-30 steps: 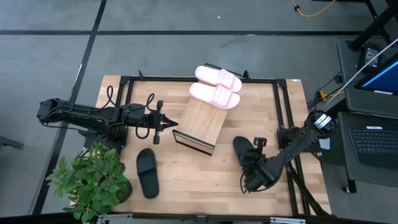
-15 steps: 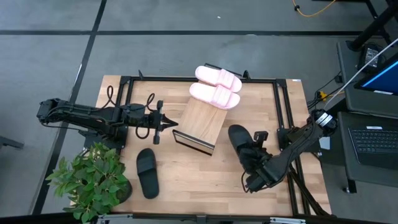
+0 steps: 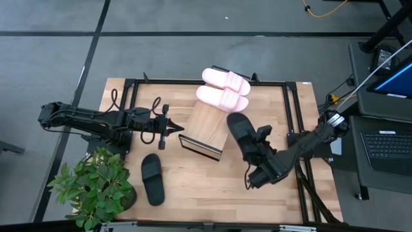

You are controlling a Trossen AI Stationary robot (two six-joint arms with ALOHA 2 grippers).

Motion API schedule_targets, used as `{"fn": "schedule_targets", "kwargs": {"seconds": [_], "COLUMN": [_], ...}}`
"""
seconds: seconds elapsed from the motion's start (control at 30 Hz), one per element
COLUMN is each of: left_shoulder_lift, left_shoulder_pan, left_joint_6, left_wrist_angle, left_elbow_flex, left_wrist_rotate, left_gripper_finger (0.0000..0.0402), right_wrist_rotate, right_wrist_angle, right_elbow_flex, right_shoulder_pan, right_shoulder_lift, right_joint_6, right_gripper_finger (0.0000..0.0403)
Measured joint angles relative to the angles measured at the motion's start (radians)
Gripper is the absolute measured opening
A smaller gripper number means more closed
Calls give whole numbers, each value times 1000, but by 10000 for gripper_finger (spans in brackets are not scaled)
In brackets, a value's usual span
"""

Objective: Pick and place slides into the shelf
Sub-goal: Put the right black slide on the shelf

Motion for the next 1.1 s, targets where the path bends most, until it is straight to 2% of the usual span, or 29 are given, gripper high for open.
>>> {"fn": "schedule_targets", "kwargs": {"seconds": [0.17, 0.53, 0.93, 1.1], "left_shoulder_lift": [0, 0, 0, 0], "left_shoulder_pan": [0, 0, 0, 0], "left_joint_6": [0, 0, 0, 1], "left_wrist_angle": [-12, -16, -35, -36], "left_elbow_flex": [0, 0, 0, 0], "left_wrist_rotate": [0, 0, 0, 0], "left_gripper_finger": [0, 0, 0, 0], "right_wrist_rotate": [39, 46, 47, 60], "right_wrist_angle": [0, 20, 313, 358], "right_elbow_flex": [36, 206, 287, 286], "right_shoulder_pan": [-44, -112, -155, -177], "right_shoulder_lift": [0, 0, 0, 0], "right_joint_6": [-105, -349, -560, -531], "right_gripper_finger": [12, 12, 12, 12]}}
